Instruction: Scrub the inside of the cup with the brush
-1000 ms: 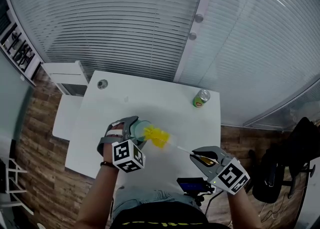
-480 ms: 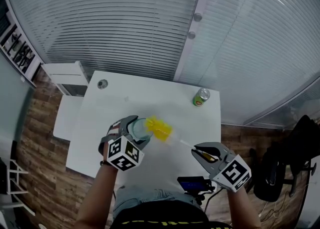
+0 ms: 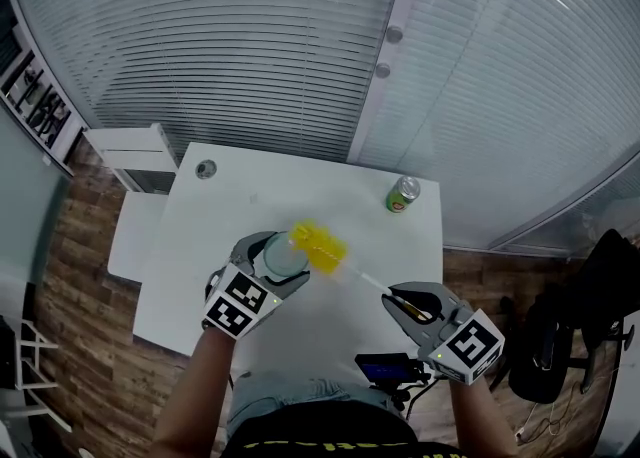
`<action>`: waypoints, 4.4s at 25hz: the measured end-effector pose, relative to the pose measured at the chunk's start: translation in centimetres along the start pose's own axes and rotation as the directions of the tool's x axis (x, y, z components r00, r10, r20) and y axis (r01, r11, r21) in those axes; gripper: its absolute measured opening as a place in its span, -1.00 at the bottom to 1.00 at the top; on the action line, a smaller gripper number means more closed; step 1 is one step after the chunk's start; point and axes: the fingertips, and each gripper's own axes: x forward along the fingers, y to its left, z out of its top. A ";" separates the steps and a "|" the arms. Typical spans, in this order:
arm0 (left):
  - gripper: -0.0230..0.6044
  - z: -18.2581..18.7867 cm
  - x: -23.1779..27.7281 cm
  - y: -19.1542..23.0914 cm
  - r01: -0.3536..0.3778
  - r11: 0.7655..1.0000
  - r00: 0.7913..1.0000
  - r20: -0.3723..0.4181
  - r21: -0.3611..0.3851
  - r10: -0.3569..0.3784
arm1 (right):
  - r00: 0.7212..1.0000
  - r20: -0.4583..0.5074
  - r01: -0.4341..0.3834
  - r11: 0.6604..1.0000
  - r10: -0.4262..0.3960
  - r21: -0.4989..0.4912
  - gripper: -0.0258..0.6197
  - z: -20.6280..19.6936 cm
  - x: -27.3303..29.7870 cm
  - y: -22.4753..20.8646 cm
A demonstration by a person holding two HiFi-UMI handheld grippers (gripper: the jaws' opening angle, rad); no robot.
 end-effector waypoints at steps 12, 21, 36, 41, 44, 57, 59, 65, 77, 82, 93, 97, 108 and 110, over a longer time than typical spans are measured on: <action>0.31 2.1 -0.7 -0.3 0.188 0.933 0.971 0.202 -0.306 -0.129 | 0.992 0.121 -0.039 0.999 0.041 -0.017 -0.81 1.5 -0.2 0.6; 0.31 5.2 -2.5 -1.2 0.463 0.787 0.848 0.462 -0.408 -0.259 | 0.969 0.237 -0.063 0.998 0.066 -0.018 -0.81 3.8 -0.4 1.1; 0.31 7.8 -5.2 -1.5 0.691 0.592 0.666 0.684 -0.415 -0.298 | 0.961 0.263 -0.074 0.995 0.090 -0.070 -0.81 4.2 -1.0 2.2; 0.31 8.3 -5.4 -1.9 0.744 0.523 0.620 0.722 -0.417 -0.307 | 0.959 0.269 -0.076 0.996 0.087 -0.051 -0.81 4.2 -1.0 2.1; 0.31 8.6 -5.8 -2.3 0.788 0.463 0.574 0.757 -0.406 -0.312 | 0.958 0.267 -0.088 0.995 0.100 -0.056 -0.81 4.2 -1.1 2.2; 0.31 8.8 -7.1 -3.9 0.858 0.387 0.484 0.786 -0.338 -0.385 | 0.970 0.221 -0.105 0.994 0.104 -0.008 -0.81 2.9 -0.9 1.1; 0.31 8.8 -7.2 -3.9 0.862 0.382 0.478 0.787 -0.334 -0.391 | 0.973 0.211 -0.101 0.995 0.098 0.004 -0.81 2.5 -0.8 0.7; 0.31 8.6 -7.4 -4.1 0.858 0.391 0.484 0.782 -0.334 -0.392 | 0.966 0.239 -0.085 0.995 0.095 -0.051 -0.81 2.9 -1.0 1.1; 0.31 8.8 -7.7 -3.9 0.866 0.383 0.466 0.798 -0.323 -0.381 | 0.966 0.213 -0.124 0.986 0.145 -0.109 -0.81 4.5 -1.3 3.0; 0.31 9.0 -8.3 -4.2 0.876 0.375 0.447 0.804 -0.304 -0.391 | 0.974 0.192 -0.112 0.993 0.119 -0.047 -0.81 3.7 -1.0 1.8; 0.31 9.3 -9.0 -4.3 0.899 0.340 0.402 0.829 -0.277 -0.388 | 0.981 0.170 -0.102 0.994 0.094 0.042 -0.81 1.1 -0.4 0.9; 0.31 9.4 -9.0 -3.8 0.904 0.326 0.388 0.849 -0.276 -0.358 | 0.980 0.172 -0.097 0.995 0.097 -0.008 -0.81 2.0 -0.9 1.1; 0.31 9.8 -8.2 -1.3 0.899 0.312 0.381 0.899 -0.306 -0.215 | 0.963 0.241 -0.113 0.992 0.121 -0.047 -0.81 4.4 -1.1 3.4; 0.31 9.9 -8.1 -1.4 0.900 0.310 0.380 0.900 -0.306 -0.215 | 0.962 0.248 -0.108 0.994 0.112 -0.028 -0.81 4.3 -1.0 3.2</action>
